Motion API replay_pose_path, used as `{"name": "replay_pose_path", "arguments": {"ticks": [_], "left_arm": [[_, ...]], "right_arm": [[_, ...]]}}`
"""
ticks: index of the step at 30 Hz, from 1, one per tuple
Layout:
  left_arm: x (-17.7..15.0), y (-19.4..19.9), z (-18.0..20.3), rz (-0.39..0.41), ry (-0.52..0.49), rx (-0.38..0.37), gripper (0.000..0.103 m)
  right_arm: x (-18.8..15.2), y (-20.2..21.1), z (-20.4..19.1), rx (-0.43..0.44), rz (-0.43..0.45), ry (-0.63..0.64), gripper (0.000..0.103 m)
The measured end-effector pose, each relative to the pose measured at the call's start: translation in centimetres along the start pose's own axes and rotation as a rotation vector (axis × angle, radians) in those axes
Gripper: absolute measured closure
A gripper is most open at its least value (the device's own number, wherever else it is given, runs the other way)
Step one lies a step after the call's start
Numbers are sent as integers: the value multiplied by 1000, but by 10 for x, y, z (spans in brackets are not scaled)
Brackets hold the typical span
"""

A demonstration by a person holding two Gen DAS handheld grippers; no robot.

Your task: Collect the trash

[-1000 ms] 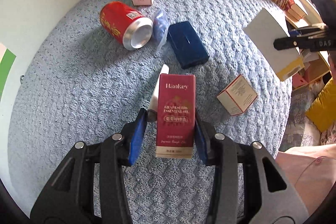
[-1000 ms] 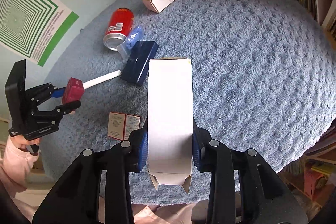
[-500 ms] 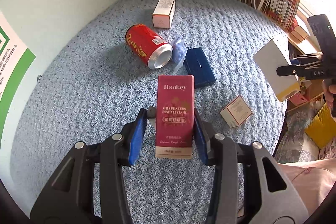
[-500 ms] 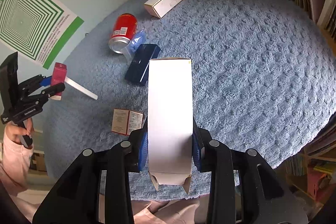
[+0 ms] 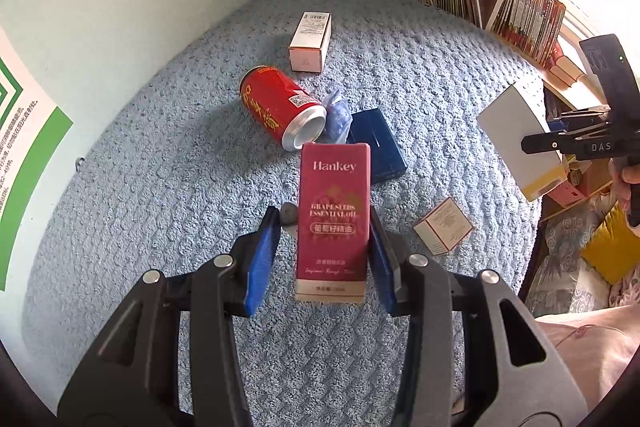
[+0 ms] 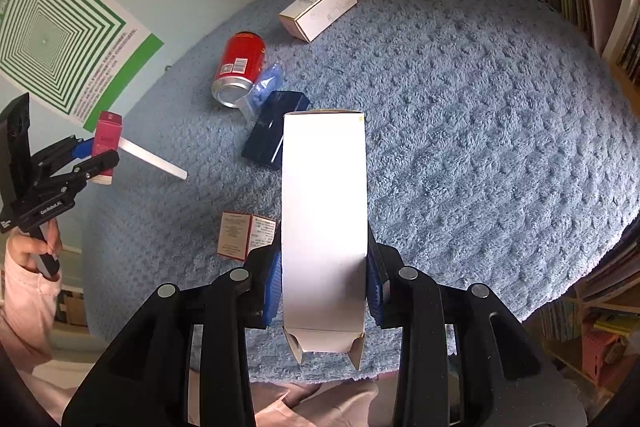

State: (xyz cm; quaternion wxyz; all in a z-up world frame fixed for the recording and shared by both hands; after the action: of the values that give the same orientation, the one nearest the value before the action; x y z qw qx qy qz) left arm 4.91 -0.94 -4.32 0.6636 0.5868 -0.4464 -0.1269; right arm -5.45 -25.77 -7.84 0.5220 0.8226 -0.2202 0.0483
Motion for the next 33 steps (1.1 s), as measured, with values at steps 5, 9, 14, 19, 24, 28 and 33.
{"name": "replay_pose_path", "arguments": {"ticks": [5,9,14,19,24,28,33], "left_arm": [[3,-3,7,-11,-16,-1,63],[-1,-14,12,-45,-28,-8,63],[-9,-24,13,-75,-32,-9,63],[-9,-28,9,-81,-15,-6,63],[-10,-27,3,-87,-16,1,63],[-13,-23,-2,-82,-1,-5,63],[-12,-20,-11,-61,34,-7,63]], "right_arm": [[-7,3,3,-4,-1,-12,68],[-11,3,4,-5,-4,-22,68],[-18,2,4,-7,-14,-34,68],[-19,-2,3,-10,-23,-39,68],[-12,-8,2,-5,-34,-34,68],[-6,-15,1,-2,-46,-21,68],[2,-22,-3,1,-60,-1,68]]}}
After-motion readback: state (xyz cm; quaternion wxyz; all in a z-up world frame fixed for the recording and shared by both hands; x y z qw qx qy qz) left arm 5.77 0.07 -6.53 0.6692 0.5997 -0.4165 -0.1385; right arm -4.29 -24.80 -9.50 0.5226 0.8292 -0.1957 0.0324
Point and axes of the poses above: each gripper's, at about its wrist camera, not at the fingertips, and y roughly against the way its jaws point, z to its right, x to its top, the point moved 1 cm from there along -y, roughly the way its jaws point, and after that the axes turned 5 degrees about x, right-handed, at the moved point
